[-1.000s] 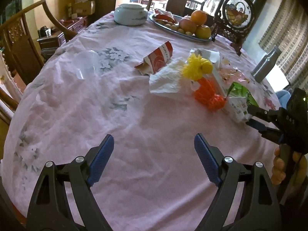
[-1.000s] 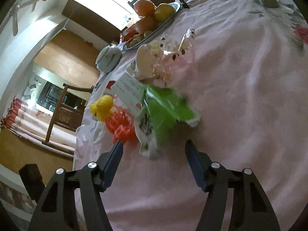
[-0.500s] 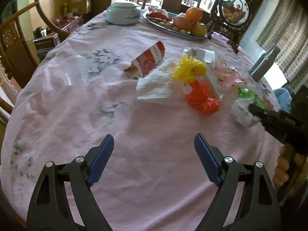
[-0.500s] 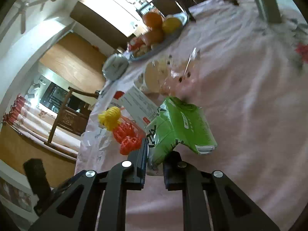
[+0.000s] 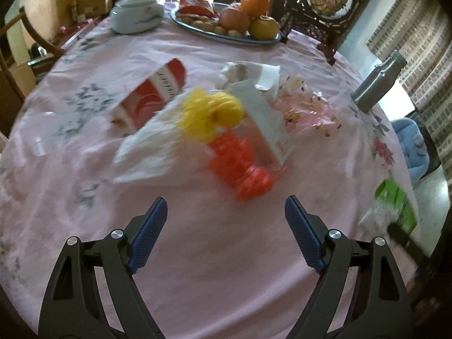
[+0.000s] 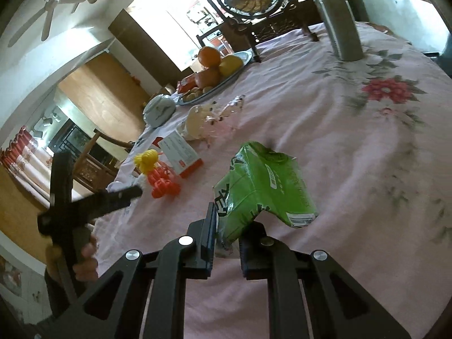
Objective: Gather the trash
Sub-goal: 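Grasp the orange netted wrapper with the left tool while the right tool grasps the green packet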
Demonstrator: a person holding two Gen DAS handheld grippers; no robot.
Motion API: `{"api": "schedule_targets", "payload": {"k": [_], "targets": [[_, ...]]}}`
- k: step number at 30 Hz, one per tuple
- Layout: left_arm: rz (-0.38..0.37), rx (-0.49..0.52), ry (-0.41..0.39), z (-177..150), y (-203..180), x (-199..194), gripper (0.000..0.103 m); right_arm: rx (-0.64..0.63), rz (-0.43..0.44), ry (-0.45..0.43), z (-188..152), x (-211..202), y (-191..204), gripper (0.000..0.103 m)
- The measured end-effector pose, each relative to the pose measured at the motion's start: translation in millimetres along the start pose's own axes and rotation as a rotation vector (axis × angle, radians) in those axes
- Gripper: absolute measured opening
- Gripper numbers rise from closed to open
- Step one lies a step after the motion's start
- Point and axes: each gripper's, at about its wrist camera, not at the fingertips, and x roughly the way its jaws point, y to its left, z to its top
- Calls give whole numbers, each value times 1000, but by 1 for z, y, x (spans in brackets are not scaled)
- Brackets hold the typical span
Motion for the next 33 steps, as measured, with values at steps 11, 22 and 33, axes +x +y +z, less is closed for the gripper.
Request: {"api": "schedule_targets", "payload": {"k": [11, 22, 33], "targets": [[7, -45, 136, 24, -19, 52, 64, 28, 10, -22, -5, -11, -23, 15], [38, -79, 172, 31, -12, 64, 47, 33, 4, -28, -13, -20, -25, 15], [-3, -1, 102, 0, -25, 14, 32, 9, 15, -44, -19, -32, -12, 15]]}}
